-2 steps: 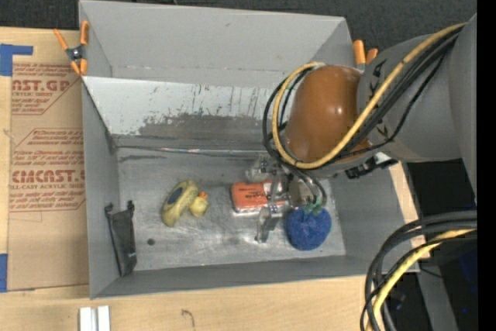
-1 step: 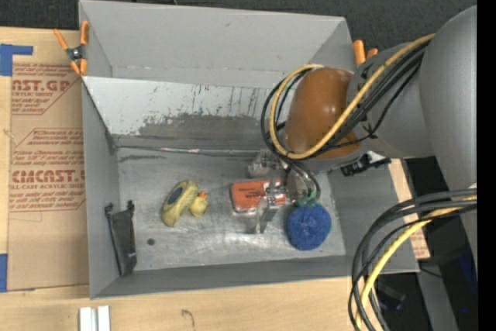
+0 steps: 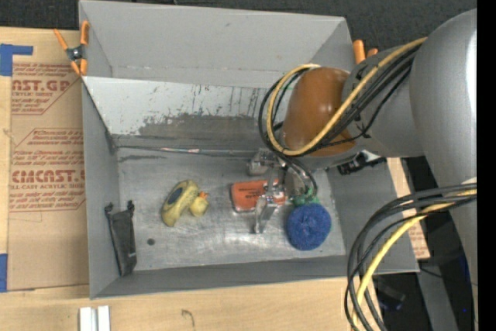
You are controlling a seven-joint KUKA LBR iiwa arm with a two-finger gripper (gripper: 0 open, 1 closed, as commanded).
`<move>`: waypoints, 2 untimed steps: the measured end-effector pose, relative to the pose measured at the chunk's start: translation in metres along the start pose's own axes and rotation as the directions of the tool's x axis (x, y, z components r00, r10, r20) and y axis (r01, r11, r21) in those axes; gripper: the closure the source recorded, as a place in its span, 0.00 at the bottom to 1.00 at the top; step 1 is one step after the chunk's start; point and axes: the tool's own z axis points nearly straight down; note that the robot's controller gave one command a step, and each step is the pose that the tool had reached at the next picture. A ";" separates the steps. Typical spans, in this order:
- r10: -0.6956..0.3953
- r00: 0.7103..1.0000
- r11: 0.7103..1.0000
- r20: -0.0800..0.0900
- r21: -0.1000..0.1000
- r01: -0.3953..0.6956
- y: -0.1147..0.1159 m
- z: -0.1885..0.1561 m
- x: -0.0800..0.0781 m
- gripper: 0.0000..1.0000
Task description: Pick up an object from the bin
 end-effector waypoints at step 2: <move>-0.001 1.000 1.000 0.006 0.003 0.001 0.001 -0.004 -0.002 0.00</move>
Offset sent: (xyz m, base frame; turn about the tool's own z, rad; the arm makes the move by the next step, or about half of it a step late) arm 0.0000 0.0000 0.0000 0.0000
